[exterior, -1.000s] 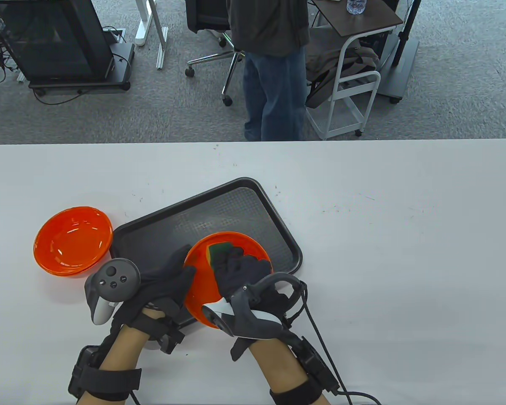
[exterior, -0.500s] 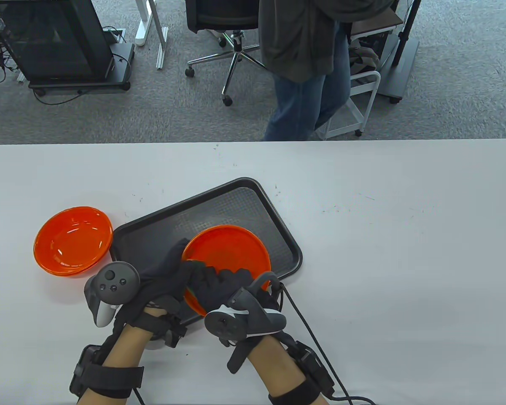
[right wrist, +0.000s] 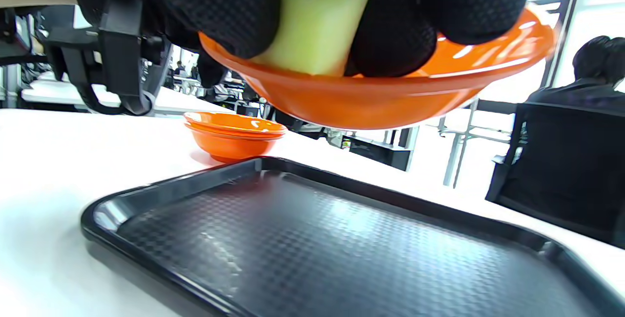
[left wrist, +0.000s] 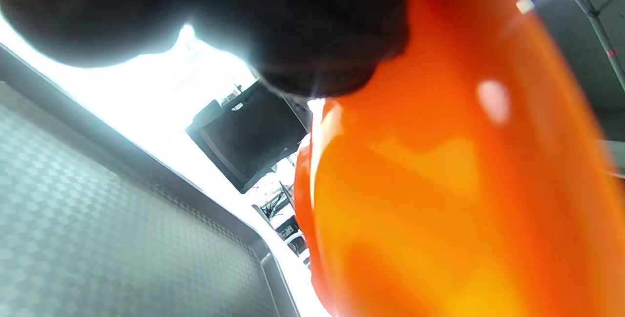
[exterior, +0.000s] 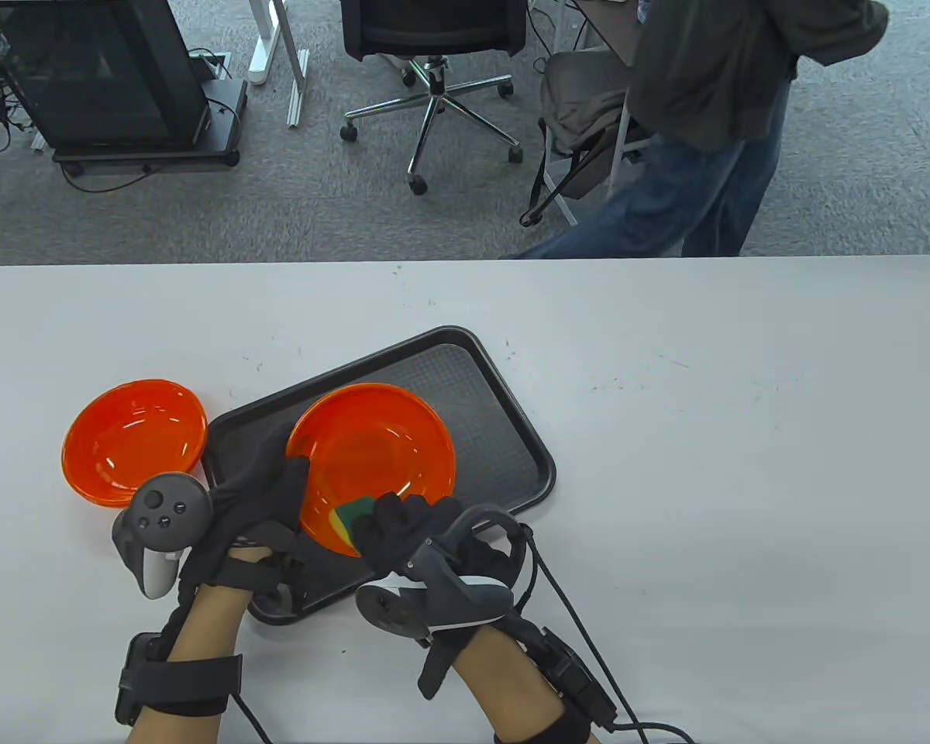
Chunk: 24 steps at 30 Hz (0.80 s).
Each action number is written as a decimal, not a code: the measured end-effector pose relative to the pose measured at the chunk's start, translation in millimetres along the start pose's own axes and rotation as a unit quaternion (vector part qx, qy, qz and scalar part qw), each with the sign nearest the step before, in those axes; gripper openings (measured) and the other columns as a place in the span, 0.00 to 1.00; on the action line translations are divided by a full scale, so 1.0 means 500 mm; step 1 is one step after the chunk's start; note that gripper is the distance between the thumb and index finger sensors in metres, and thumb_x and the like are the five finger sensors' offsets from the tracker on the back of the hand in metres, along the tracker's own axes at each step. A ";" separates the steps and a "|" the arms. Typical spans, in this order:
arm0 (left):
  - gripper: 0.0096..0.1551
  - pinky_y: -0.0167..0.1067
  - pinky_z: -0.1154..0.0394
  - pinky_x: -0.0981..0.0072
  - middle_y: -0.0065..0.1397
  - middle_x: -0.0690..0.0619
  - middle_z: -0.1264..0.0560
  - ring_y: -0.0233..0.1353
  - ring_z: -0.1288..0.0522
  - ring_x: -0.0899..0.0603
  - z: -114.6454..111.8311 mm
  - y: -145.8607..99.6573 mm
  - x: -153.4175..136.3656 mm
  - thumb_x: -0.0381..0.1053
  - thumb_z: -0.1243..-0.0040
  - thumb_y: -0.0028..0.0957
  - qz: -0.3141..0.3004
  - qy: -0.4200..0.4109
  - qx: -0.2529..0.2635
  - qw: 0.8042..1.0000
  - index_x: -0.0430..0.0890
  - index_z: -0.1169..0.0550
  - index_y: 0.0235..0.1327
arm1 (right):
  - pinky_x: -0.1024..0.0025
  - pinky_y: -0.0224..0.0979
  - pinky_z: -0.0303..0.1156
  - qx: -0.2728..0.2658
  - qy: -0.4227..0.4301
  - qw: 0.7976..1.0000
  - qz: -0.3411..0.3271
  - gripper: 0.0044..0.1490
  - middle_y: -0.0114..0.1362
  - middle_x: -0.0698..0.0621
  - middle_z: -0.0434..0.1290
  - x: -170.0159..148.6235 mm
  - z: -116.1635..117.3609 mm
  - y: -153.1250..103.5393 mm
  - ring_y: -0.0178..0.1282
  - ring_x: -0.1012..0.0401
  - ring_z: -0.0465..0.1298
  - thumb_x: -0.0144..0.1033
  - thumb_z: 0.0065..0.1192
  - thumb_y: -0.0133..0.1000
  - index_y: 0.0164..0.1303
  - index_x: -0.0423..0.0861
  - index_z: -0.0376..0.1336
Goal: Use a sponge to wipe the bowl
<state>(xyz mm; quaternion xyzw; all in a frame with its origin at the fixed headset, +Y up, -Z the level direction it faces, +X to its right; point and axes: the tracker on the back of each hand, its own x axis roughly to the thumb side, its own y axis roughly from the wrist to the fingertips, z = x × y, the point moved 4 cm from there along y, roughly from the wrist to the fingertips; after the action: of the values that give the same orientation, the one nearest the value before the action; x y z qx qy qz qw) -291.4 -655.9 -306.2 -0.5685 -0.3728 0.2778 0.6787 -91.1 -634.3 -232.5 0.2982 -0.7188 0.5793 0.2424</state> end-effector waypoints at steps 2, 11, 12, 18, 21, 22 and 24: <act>0.31 0.25 0.16 0.62 0.35 0.46 0.17 0.22 0.17 0.53 0.006 0.002 -0.008 0.57 0.41 0.57 0.008 -0.013 0.004 1.000 0.44 0.27 0.70 | 0.46 0.59 0.69 -0.007 -0.022 1.000 0.009 0.29 0.74 0.38 0.70 -0.006 -0.006 -0.003 0.64 0.44 0.72 0.38 0.64 0.58 0.69 0.48 0.60; 0.32 0.25 0.16 0.62 0.35 0.46 0.17 0.21 0.17 0.54 0.020 0.006 -0.040 0.57 0.42 0.57 0.038 -0.076 0.009 0.996 0.43 0.27 0.70 | 0.46 0.59 0.69 -0.089 -0.057 0.993 0.061 0.29 0.75 0.38 0.70 -0.053 -0.036 -0.029 0.64 0.44 0.72 0.38 0.64 0.58 0.69 0.48 0.60; 0.32 0.25 0.16 0.62 0.35 0.46 0.17 0.21 0.17 0.54 0.021 0.006 -0.041 0.57 0.42 0.57 0.039 -0.081 0.010 0.996 0.43 0.28 0.70 | 0.46 0.59 0.69 -0.097 -0.060 0.991 0.064 0.29 0.74 0.38 0.70 -0.057 -0.038 -0.031 0.64 0.44 0.72 0.38 0.64 0.58 0.69 0.48 0.60; 0.32 0.25 0.16 0.62 0.35 0.46 0.17 0.21 0.17 0.54 0.023 0.005 -0.053 0.57 0.42 0.58 0.052 -0.111 0.008 0.992 0.43 0.28 0.70 | 0.47 0.57 0.71 -0.157 -0.071 0.981 0.090 0.29 0.73 0.39 0.72 -0.083 -0.055 -0.052 0.62 0.45 0.74 0.39 0.64 0.58 0.69 0.47 0.60; 0.32 0.25 0.16 0.62 0.35 0.46 0.17 0.22 0.17 0.54 0.024 0.005 -0.058 0.57 0.42 0.58 0.057 -0.127 0.006 0.990 0.43 0.28 0.70 | 0.47 0.56 0.71 -0.179 -0.065 0.976 0.103 0.29 0.72 0.39 0.73 -0.096 -0.062 -0.061 0.61 0.46 0.75 0.39 0.64 0.58 0.69 0.47 0.59; 0.32 0.26 0.16 0.62 0.35 0.46 0.17 0.22 0.17 0.54 0.024 0.006 -0.061 0.57 0.43 0.58 0.060 -0.133 0.005 0.989 0.43 0.28 0.71 | 0.47 0.56 0.72 -0.190 -0.056 0.974 0.111 0.30 0.72 0.39 0.73 -0.104 -0.064 -0.067 0.60 0.46 0.76 0.39 0.64 0.58 0.69 0.47 0.59; 0.32 0.26 0.16 0.62 0.35 0.46 0.17 0.22 0.17 0.54 0.025 0.006 -0.067 0.57 0.43 0.58 0.067 -0.143 0.004 0.988 0.42 0.28 0.71 | 0.48 0.56 0.72 -0.205 -0.038 0.970 0.127 0.30 0.71 0.39 0.73 -0.119 -0.066 -0.076 0.59 0.46 0.76 0.39 0.64 0.58 0.69 0.46 0.59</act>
<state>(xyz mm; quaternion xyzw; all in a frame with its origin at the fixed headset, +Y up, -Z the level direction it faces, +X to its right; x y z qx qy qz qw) -320.4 -675.2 -314.6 -0.5440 -0.4258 0.4022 0.6008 -22.1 -598.8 -240.9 0.1701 -0.8629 0.4342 0.1950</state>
